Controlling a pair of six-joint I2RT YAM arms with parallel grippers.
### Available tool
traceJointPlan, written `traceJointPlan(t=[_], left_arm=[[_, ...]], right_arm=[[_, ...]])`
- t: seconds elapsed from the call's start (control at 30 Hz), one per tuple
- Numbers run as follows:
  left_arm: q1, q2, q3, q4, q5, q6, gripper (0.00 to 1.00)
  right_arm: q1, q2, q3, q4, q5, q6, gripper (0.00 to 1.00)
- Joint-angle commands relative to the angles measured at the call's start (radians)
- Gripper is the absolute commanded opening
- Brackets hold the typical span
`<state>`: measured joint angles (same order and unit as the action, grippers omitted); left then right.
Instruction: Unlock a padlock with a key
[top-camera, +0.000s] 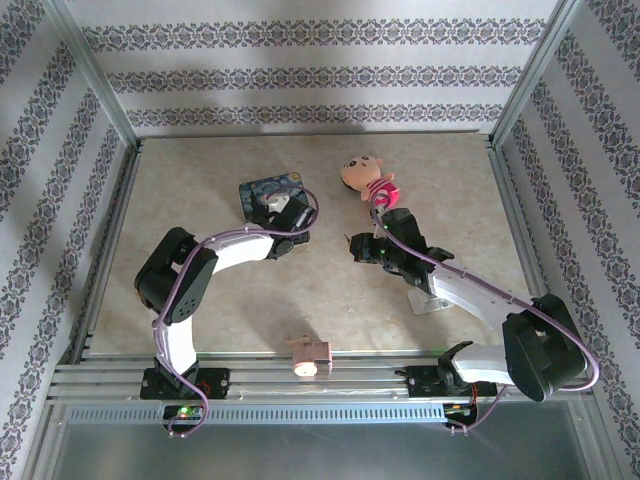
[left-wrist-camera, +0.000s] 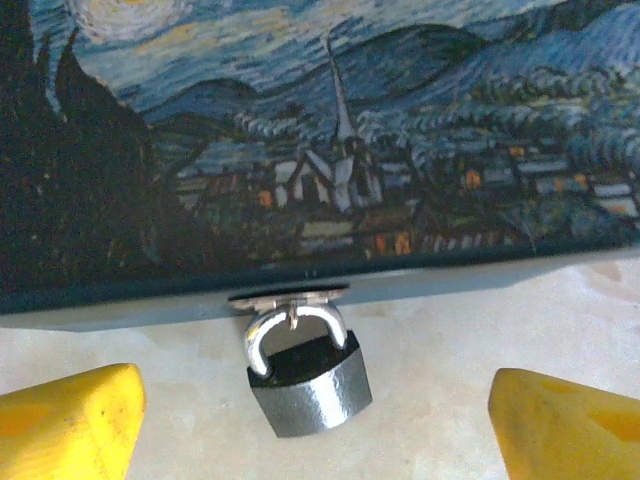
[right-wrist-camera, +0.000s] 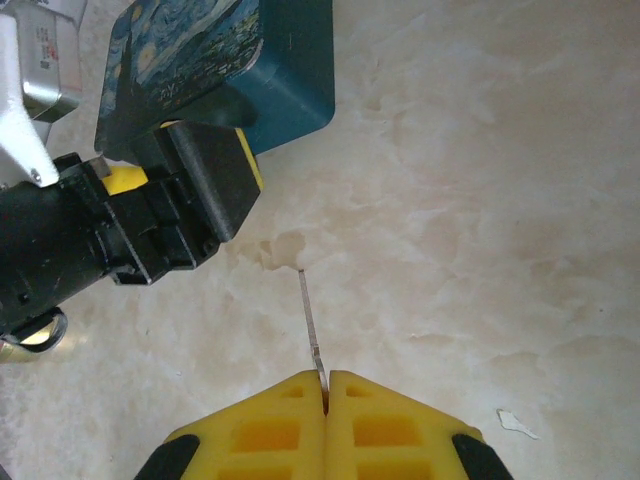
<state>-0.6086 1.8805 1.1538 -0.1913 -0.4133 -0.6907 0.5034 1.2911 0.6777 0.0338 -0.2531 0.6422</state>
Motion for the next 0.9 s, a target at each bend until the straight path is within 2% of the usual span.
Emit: traceJointPlan(t=[0.0, 0.27, 0.4, 0.57, 0.87], left_arm=[[-0.013, 0.024, 0.048, -0.08, -0.062, -0.01, 0.84], [-0.008, 0.109, 0.134, -0.15, -0.099, -0.02, 0.75], [0.003, 0.136, 0.152, -0.145, -0.078, -0.029, 0.72], [0.016, 0.156, 0.158, -0.128, -0.045, -0.032, 0.61], [0.027, 0.167, 0.157, -0.121, -0.036, -0.041, 0.51]], right_arm=[[-0.008, -0.023, -0.016, 0.028, 0.015, 0.009, 0.0], [-0.011, -0.021, -0.015, 0.039, 0.011, 0.004, 0.0], [-0.012, -0.021, -0.019, 0.044, 0.009, 0.004, 0.0], [-0.014, -0.023, -0.027, 0.051, 0.009, 0.005, 0.0], [-0.02, -0.016, -0.029, 0.061, 0.003, 0.004, 0.0]])
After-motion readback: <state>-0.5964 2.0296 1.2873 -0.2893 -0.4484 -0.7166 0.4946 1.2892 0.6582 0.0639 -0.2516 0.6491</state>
